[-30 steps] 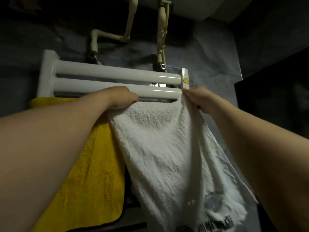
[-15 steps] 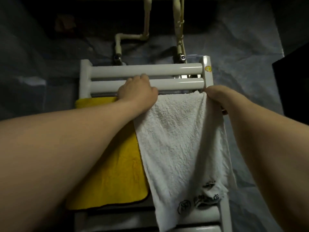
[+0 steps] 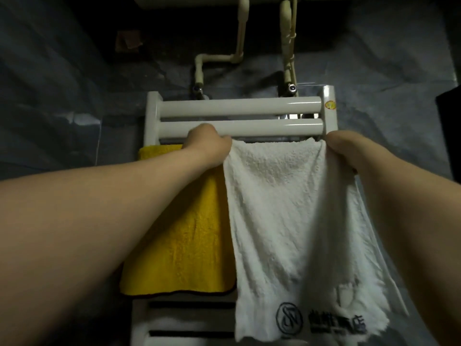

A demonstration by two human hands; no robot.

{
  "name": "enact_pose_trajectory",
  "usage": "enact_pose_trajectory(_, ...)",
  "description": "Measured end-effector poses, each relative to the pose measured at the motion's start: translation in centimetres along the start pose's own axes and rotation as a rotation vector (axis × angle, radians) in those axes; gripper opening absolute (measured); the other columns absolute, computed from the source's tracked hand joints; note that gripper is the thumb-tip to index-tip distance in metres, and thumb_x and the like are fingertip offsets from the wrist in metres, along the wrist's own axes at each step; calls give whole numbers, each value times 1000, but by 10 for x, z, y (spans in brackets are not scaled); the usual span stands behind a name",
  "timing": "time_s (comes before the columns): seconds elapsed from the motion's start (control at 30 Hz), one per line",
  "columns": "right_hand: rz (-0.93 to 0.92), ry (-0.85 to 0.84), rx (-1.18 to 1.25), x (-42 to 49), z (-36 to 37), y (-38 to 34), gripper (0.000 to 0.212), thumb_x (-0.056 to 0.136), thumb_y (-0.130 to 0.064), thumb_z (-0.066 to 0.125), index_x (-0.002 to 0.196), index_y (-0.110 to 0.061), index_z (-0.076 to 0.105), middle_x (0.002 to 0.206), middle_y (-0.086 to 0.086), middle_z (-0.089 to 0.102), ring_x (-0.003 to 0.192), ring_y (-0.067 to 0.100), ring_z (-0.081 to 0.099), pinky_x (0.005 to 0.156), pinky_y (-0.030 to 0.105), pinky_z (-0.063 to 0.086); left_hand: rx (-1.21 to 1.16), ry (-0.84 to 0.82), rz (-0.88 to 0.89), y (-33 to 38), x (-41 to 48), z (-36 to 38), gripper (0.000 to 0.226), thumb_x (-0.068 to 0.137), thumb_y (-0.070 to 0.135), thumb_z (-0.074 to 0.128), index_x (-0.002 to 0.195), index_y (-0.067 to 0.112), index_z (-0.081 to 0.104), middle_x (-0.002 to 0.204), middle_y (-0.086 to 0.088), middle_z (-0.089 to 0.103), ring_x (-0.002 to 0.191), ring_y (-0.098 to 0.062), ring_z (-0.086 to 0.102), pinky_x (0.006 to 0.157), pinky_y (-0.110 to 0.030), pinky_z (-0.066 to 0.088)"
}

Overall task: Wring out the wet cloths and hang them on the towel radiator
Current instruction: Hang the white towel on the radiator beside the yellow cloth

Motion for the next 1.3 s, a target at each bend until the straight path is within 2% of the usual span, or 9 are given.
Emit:
enact_pose_trajectory(0.1, 7, 0, 20, 3, 2, 2, 31, 94, -31, 58, 121, -15, 60, 100, 14, 58, 85, 28, 52, 69, 28, 39, 46, 132, 59, 21, 26, -20, 36, 94, 38, 53, 121, 14, 59, 107, -8, 62, 94, -30, 60, 76, -34, 47)
enact_pose_trajectory(0.17, 60, 12, 44, 5, 4, 3, 39, 94, -31, 57, 128, -13, 59, 100, 12, 58, 91, 31, 55, 75, 36, 49, 168, 114, 56, 23, 43, -24, 46, 93, 41, 54, 131, 14, 55, 119, -11, 62, 103, -34, 60, 81, -38, 46)
enact_pose_trajectory(0.33, 169, 18, 37, 3, 6, 7, 45, 93, -37, 54, 132, -14, 53, 115, 16, 61, 102, 36, 62, 92, 51, 54, 451, -97, -49, -6, 44, 20, 44, 93, 57, 37, 104, 18, 54, 106, -11, 58, 86, -27, 49, 83, -40, 38)
enact_pose_trajectory(0.43, 157, 22, 0, 7, 2, 9, 34, 93, -36, 54, 121, -16, 57, 108, 10, 62, 100, 29, 62, 85, 43, 56, 522, -81, -57, -7, 39, 23, 55, 97, 56, 20, 105, 14, 55, 91, -13, 51, 78, -27, 45, 84, -44, 33)
enact_pose_trajectory(0.67, 71, 125, 46, 39, -27, 5, 34, 97, -45, 54, 98, -11, 61, 97, 9, 66, 77, 22, 63, 60, 30, 55, 529, -121, 20, -16, 55, 30, 65, 98, 51, 10, 126, 14, 56, 130, -18, 57, 106, -32, 53, 99, -45, 40)
enact_pose_trajectory(0.77, 115, 165, -107, 45, -25, 34, 46, 90, -51, 62, 92, -5, 60, 96, 16, 67, 84, 31, 69, 71, 39, 59, 508, -99, 21, -16, 54, 29, 59, 99, 48, 10, 115, 15, 56, 117, -17, 58, 100, -31, 54, 98, -44, 42)
enact_pose_trajectory(0.87, 50, 344, -251, 41, -29, 41, 50, 98, -45, 55, 115, 2, 61, 114, 19, 65, 104, 36, 65, 78, 35, 49, 549, -93, 16, -14, 51, 30, 62, 99, 48, 8, 115, 14, 57, 107, -16, 56, 97, -31, 54, 98, -45, 43)
enact_pose_trajectory(1.07, 121, 20, 254, 19, -2, 46, 32, 92, -40, 38, 93, -15, 58, 92, 8, 62, 85, 25, 61, 74, 36, 52, 542, -82, 21, -16, 53, 29, 71, 99, 50, 7, 135, 10, 53, 137, -21, 53, 114, -34, 53, 100, -45, 39)
enact_pose_trajectory(1.3, 35, 155, 497, 28, -10, 65, 11, 77, -15, 42, 68, -22, 44, 66, 1, 43, 59, 17, 43, 55, 29, 35, 314, -134, -17, -19, 53, 20, 77, 93, 68, 15, 147, 20, 43, 147, -18, 45, 127, -37, 44, 103, -46, 33)
Point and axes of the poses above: each hand's wrist, its own x-axis towards the middle knuckle, its own z-axis out of the palm, y = z × x, the point moved 4 cm from there along x, towards the middle knuckle
